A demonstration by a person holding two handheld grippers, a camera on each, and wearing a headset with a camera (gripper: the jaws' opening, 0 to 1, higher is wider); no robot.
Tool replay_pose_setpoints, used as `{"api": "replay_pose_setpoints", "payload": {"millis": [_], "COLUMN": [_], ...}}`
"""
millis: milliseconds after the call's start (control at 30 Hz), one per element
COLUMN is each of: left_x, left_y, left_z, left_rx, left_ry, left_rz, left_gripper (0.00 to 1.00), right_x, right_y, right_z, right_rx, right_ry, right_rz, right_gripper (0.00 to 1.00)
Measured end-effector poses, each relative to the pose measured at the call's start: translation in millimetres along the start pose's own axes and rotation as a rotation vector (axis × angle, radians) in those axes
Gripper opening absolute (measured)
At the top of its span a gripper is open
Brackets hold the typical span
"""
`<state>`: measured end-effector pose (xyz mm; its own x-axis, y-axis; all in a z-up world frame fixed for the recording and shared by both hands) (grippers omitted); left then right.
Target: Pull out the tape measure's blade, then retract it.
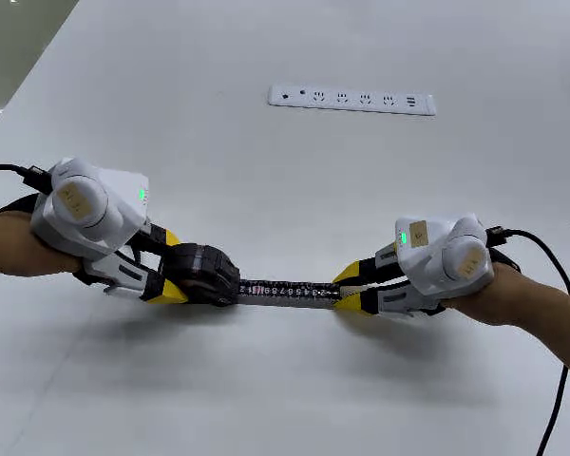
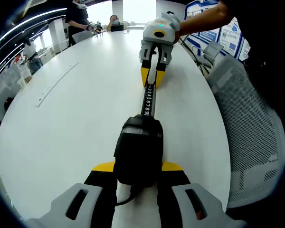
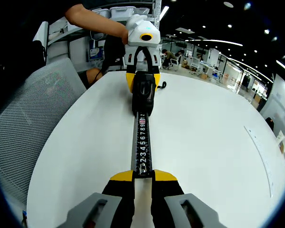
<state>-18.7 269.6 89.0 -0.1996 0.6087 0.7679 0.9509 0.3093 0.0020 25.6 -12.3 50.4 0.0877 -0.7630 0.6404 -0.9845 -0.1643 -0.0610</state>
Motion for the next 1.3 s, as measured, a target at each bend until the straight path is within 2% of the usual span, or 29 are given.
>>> {"api": "replay_pose_setpoints", "payload": {"millis": [1300], "left_x": [0.5], "left_y": [0.3], "left_z": [-2.5], "left_rx": [-0.007], "left_ry": [0.037], "left_rz": [0.007], "left_gripper": [0.26], "right_x": [65.5], "right_y": [4.0], "right_z": [42.9], "right_rx": [-0.035], "right_ry": [0.091], "right_rz": [0.045], "right_gripper": [0.08]}}
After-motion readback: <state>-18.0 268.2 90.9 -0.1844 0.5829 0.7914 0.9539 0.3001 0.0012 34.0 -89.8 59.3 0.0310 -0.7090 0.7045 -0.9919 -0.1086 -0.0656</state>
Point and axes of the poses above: the centre of the closed fingertips' face, and the gripper's own axes: x roughly backward along the fingers, y roughly to its left, z roughly out of its underside, the point moved 9 cm from there along x, roughly backward along the fingers, and after that the axes turned 4 degrees about -y, right-handed, at the moved point
